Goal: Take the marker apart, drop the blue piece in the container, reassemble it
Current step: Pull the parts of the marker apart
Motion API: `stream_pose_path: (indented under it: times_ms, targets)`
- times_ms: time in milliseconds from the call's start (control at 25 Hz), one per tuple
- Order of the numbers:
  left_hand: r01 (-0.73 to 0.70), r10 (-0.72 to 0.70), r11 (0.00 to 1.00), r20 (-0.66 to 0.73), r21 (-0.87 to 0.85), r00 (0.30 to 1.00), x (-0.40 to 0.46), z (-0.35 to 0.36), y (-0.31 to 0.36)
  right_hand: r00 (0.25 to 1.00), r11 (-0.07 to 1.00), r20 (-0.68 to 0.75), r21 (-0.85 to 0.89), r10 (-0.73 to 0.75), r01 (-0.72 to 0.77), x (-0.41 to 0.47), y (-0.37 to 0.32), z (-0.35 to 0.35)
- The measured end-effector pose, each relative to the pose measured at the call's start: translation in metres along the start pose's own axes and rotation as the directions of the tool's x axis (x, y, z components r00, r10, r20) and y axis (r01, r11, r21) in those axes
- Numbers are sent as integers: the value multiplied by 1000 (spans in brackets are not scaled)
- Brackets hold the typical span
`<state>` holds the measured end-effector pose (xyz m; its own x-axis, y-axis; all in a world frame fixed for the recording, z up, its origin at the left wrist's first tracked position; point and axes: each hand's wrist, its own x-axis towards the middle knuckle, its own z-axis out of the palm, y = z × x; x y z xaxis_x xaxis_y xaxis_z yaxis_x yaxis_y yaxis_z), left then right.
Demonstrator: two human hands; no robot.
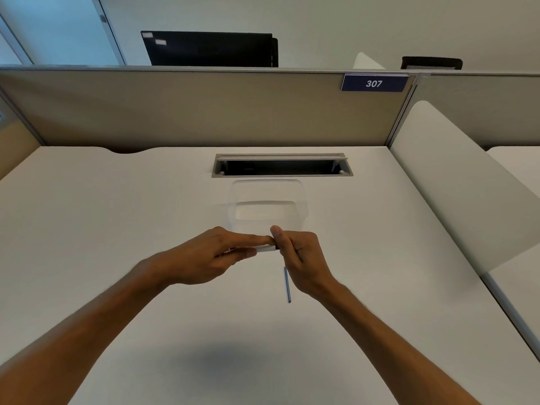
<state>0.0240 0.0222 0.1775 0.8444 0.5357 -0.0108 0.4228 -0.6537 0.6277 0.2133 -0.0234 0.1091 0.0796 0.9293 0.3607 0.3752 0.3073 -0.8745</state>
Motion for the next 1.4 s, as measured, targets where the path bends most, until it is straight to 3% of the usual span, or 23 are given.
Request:
stream_pose_path:
  times_ms: [360, 680, 920, 1120, 1400]
  targets:
    - [101, -98, 995, -103, 27, 990, 2, 0, -3, 995, 989, -28, 112, 96, -92, -3, -5, -7]
    - [122, -91, 977, -174, 176, 980, -1, -3, -6, 988, 981, 43, 123, 148, -152, -7, -3, -16]
    - [77, 16, 895, -202, 440, 979, -5, -1, -8, 989, 982, 59, 125, 137, -144, -10, 4, -21]
    - [20, 131, 792, -202, 610, 971, -4, 2, -6, 988, 986, -25, 81, 150, -148, -11, 2, -21]
    - [46, 101, 763, -189, 645, 977, -3, 4, -8, 991, 989, -27, 70, 135, -132, -10, 6, -23]
